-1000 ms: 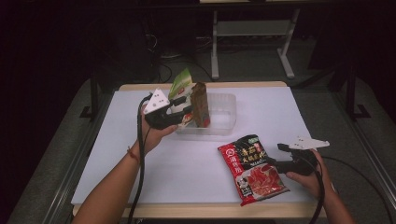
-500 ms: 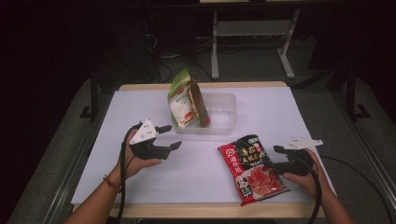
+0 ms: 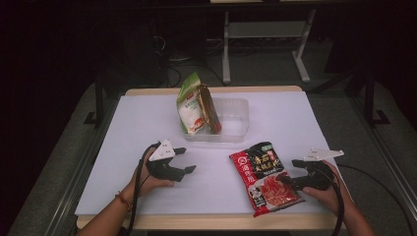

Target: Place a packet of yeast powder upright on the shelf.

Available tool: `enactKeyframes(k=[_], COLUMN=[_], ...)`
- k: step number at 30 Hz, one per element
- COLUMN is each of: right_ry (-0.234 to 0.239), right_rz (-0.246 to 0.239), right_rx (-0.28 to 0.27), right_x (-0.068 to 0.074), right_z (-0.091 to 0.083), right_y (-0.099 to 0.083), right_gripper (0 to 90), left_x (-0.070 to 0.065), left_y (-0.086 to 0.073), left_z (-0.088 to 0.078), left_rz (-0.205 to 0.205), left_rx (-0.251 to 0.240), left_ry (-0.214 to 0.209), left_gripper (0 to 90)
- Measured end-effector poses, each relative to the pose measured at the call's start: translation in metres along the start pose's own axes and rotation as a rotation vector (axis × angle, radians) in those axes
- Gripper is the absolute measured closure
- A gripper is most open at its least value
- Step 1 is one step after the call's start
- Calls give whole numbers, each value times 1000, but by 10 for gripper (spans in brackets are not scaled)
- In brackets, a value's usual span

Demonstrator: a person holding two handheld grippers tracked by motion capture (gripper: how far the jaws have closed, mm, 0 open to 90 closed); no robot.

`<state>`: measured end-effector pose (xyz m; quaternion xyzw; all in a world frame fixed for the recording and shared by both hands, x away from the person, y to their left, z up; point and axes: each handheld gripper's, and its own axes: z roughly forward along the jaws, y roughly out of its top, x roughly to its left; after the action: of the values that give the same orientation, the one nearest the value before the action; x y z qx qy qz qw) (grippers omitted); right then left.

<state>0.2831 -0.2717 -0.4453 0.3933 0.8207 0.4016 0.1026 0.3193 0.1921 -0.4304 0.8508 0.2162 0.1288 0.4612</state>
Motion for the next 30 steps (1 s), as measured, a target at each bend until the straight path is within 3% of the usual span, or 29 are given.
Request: enactKeyframes(k=[2, 5, 8, 13, 18, 22, 30], right_ry=[27, 77, 120, 190, 200, 197, 223], right_rz=[10, 16, 26, 2, -6, 1, -18], right_rx=[12, 23, 42, 81, 101, 107, 163], right_x=[1, 2, 1, 6, 11, 16, 23], right_z=[1, 2, 4, 9, 12, 15, 12], right_y=[-1, -2, -3, -3, 0, 1, 6], right_gripper=[174, 175, 170, 170, 149, 127, 218], left_x=[-1, -6, -11, -16, -22, -22, -30], left_y=[-1, -2, -2, -1, -2, -1, 2], left_z=[5, 11, 16, 20, 24, 27, 40], left_rz=[-5, -20, -21, -19, -8, -43, -43], left_rx=[8, 10, 27, 32, 54, 50, 92], left_ry=[-19, -82, -104, -122, -139, -147, -190], left_gripper=[266, 296, 285, 274, 273, 274, 300])
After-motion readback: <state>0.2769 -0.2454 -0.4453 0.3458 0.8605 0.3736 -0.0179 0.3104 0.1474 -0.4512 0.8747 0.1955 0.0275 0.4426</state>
